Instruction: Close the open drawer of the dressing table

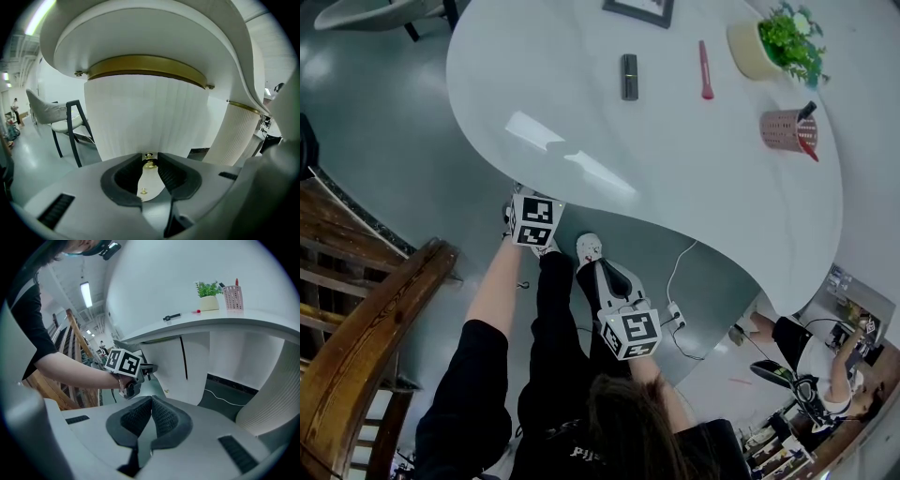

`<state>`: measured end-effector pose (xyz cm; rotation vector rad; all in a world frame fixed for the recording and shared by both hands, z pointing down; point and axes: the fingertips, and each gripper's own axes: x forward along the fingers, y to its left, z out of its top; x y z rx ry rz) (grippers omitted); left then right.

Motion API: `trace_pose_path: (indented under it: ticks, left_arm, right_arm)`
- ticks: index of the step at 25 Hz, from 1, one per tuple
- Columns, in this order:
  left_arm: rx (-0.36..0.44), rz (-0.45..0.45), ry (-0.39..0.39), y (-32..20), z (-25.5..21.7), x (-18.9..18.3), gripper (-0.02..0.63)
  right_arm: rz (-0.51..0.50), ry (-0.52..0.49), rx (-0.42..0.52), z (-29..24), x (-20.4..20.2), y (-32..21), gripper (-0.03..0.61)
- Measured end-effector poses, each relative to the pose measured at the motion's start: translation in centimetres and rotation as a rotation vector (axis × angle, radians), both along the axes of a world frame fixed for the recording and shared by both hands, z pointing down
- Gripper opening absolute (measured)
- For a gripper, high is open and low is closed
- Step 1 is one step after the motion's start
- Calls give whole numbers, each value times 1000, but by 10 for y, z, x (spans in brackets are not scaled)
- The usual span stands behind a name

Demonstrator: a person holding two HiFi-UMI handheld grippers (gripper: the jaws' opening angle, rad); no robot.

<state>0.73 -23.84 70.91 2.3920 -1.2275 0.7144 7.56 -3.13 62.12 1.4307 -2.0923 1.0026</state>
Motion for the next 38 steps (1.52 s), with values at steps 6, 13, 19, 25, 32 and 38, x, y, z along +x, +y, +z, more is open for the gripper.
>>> trace_pose_path:
  ticks: [6,13,19,25,32,38]
  left_arm:
    - [12,-3,4,-7,-2,5,117]
    - [0,-13,5,-6,0,4,120]
    - [-88,-94,23,-7,-1,-5,204]
    - [-179,-133,63,22,-8,-12,232]
    - [-162,-113,24,58,-44,-26,232]
    - [-154,-148,121,80,-88,-18,232]
  right_arm:
    - [3,3,-2,2,3,2,26]
    - [5,-13,2,1,2,3,26]
    - [-5,-29,10,-8,4,2,26]
    - [-12,-30,31,-22,14,-2,28]
    - [25,-80,59,-45,18,-7,26]
    - [17,-101,86,-62,22,-10,28]
